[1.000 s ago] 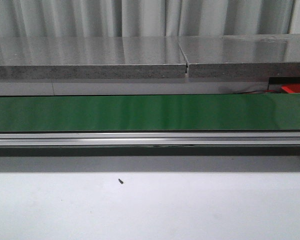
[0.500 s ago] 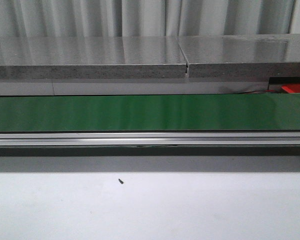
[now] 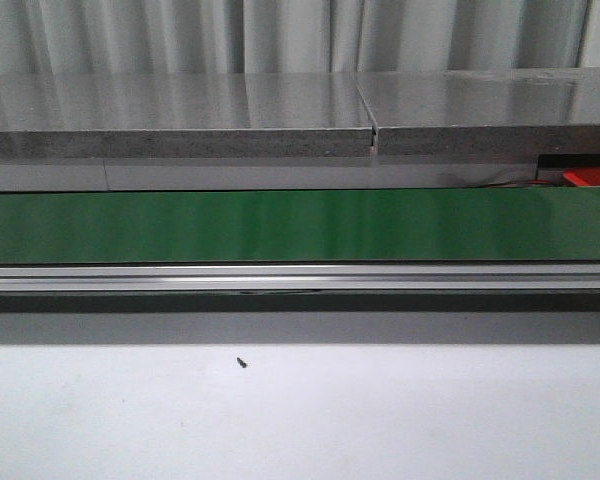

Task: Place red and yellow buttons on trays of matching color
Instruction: 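Lower the left gripper onto a red button beside the belt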

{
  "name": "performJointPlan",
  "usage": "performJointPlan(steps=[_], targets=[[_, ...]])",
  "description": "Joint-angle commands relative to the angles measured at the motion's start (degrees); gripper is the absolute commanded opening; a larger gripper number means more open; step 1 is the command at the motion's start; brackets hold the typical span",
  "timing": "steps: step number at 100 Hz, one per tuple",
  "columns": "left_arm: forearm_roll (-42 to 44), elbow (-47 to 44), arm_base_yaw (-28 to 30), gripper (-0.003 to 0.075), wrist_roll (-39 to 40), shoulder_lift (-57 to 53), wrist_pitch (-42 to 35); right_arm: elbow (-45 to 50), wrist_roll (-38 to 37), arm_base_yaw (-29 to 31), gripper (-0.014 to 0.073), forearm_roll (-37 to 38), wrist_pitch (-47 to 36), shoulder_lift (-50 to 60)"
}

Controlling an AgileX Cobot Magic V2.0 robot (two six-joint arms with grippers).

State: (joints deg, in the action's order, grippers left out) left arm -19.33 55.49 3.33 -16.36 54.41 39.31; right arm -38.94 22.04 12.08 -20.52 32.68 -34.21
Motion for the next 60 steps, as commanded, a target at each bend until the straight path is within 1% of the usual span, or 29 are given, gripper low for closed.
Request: performJointPlan(steps=[1, 18, 29, 38, 43, 48, 54, 55, 57, 60], targets=[[-1.36, 3.3, 3.56, -0.0019, 0.91, 1.2, -2.32, -1.25, 0.48, -0.13, -0.0059, -1.15, -3.59, 0.01], [-1.59, 5.94, 11.6, -0.0019, 1.02, 5.23, -0.72, -1.25, 0.48, -0.13, -0.0059, -1.15, -3.59, 0.01], [-1.59, 7.62, 15.64, -0.0017, 1.02, 7.81, 0.34, -1.25, 0.48, -0.13, -0.0059, -1.15, -3.59, 0.01], [-1.59, 9.1, 18.8, 0.0006, 1.02, 9.91, 2.59, -1.25, 0.48, -0.13, -0.0059, -1.15, -3.59, 0.01], [-1.59, 9.67, 20.81, 0.0052, 1.02, 11.05, 3.78, -1.25, 0.48, -0.13, -0.0059, -1.15, -3.59, 0.01], [-1.59, 10.26, 22.52, 0.0123, 1.02, 12.41, 4.66, -1.25, 0.48, -0.13, -0.0059, -1.15, -3.59, 0.01], [-1.59, 10.63, 24.52, 0.0246, 1.16, 13.73, 5.66, -1.25, 0.48, -0.13, -0.0059, -1.15, -3.59, 0.01], [-1.59, 10.63, 25.05, 0.0277, 1.39, 14.0, 5.78, -1.25, 0.48, -0.13, -0.0059, -1.15, -3.59, 0.01], [-1.59, 10.63, 25.88, 0.0307, 1.75, 14.24, 5.92, -1.25, 0.48, -0.13, -0.0059, -1.15, -3.59, 0.01], [-1.59, 10.63, 26.97, 0.0381, 2.88, 14.94, 6.42, -1.25, 0.48, -0.13, -0.0059, -1.15, -3.59, 0.01]])
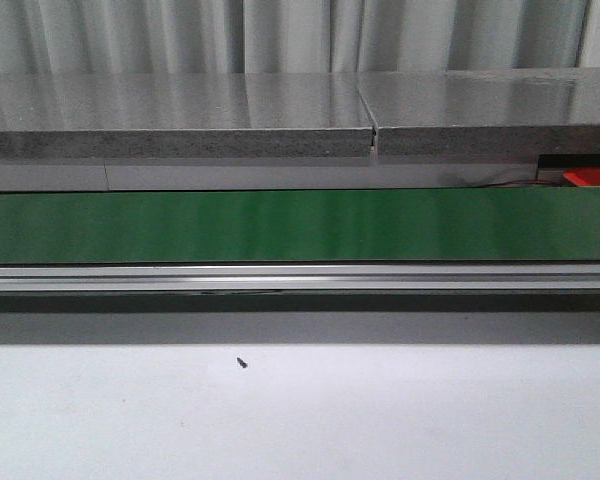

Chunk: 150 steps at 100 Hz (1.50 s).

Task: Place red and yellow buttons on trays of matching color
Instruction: 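Lower the left gripper onto a red button beside the belt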

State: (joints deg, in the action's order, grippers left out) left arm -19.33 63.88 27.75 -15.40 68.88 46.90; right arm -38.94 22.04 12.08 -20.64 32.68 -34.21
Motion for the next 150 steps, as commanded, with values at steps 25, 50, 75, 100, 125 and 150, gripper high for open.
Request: performJointPlan(steps=[25, 50, 75, 100, 125, 150], targets=[[0.67, 2.37, 11.39, 0.0561, 6.24, 5.88, 3.35, -1.25, 0.48, -0.13, -0.0059, -1.03, -3.59, 0.01], [2.01, 4.57, 14.49, 0.0556, 8.65, 16.25, 9.17, -1.25, 0.48, -0.13, -0.0059, -1.03, -3.59, 0.01], [4.3, 8.88, 14.49, 0.0556, 10.04, 26.59, 11.63, -1.25, 0.48, -0.13, -0.0059, -1.03, -3.54, 0.01], [6.2, 12.04, 14.49, 0.0556, 11.29, 31.92, 10.02, -1.25, 0.48, -0.13, -0.0059, -1.03, -3.55, 0.01], [6.3, 15.12, 14.49, 0.0536, 11.65, 37.27, 9.71, -1.25, 0.48, -0.13, -0.0059, -1.03, -3.6, 0.01], [6.43, 15.35, 14.49, 0.0313, 11.65, 39.44, 7.84, -1.25, 0.48, -0.13, -0.0059, -1.03, -3.6, 0.01]])
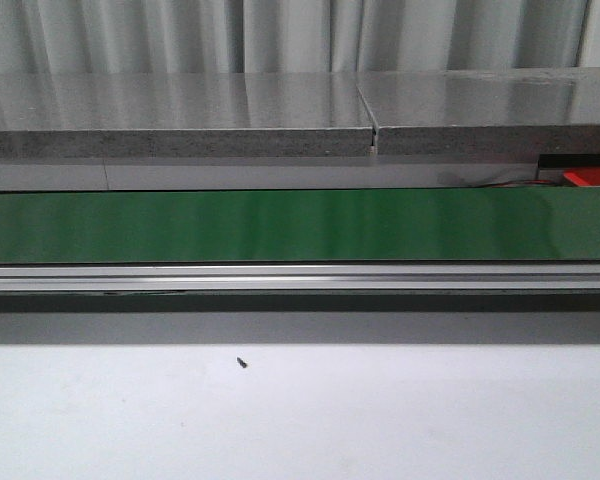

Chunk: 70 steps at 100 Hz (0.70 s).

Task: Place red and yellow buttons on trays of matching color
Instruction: 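Lower the left gripper onto a red button beside the belt, then close the left gripper on the red button and lift it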

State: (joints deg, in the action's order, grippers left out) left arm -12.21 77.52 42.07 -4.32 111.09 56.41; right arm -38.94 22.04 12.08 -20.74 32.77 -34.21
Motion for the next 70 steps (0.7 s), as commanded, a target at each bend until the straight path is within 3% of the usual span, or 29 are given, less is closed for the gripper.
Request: performJointPlan(steps=[1, 17, 52, 70], targets=[[-0.7, 1.71, 0.16, 0.0305, 0.57, -2.77, -1.68, -1.25, 0.48, -0.13, -0.0059, -0.93, -3.68, 0.01], [-0.7, 1.71, 0.16, 0.0179, -0.12, -2.77, -2.28, -1.25, 0.48, -0.13, -0.0059, -0.93, -3.68, 0.01], [-1.01, 1.71, -0.08, 0.0176, -1.54, -10.82, 0.17, -1.25, 0.48, -0.13, -0.0059, -0.93, -3.68, 0.01], [-0.88, 1.71, -3.78, 0.0176, -1.88, -16.2, 1.79, -1.25, 0.48, -0.13, -0.0059, -0.93, -3.68, 0.01]])
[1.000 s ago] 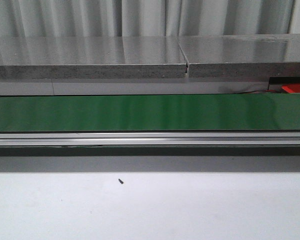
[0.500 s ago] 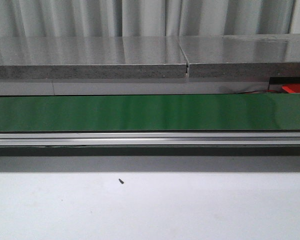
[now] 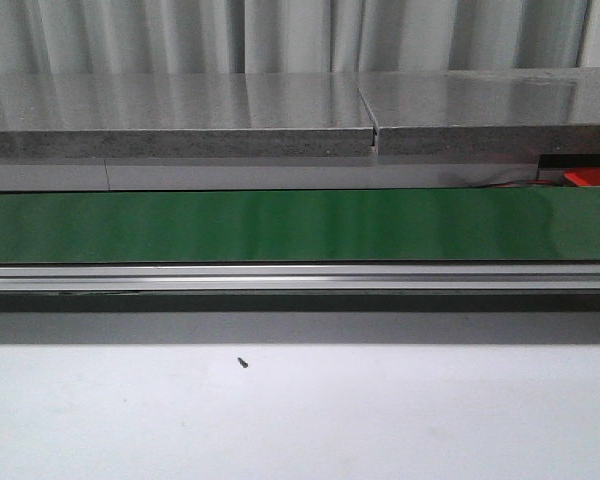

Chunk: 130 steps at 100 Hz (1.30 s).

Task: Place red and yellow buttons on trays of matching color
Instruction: 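Close the left gripper on the red button and lift it, then set the red button on the belt and open the left gripper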

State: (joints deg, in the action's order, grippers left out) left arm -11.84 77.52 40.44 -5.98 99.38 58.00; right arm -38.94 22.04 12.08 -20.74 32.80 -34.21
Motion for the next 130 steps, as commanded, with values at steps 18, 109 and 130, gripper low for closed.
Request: performJointPlan(steps=[18, 109, 130], targets=[[0.1, 4.76, -9.69, 0.0176, -0.35, -5.22, 3.58, -1.25, 0.48, -0.13, -0.0059, -0.93, -3.71, 0.01], [4.9, 21.02, -25.53, 0.0316, -0.35, 8.06, 15.49, -1.25, 0.48, -0.13, -0.0059, -0.93, -3.71, 0.01], [4.9, 21.24, -25.53, 0.0498, -0.35, 8.06, 15.17, -1.25, 0.48, -0.13, -0.0059, -0.93, -3.71, 0.01]])
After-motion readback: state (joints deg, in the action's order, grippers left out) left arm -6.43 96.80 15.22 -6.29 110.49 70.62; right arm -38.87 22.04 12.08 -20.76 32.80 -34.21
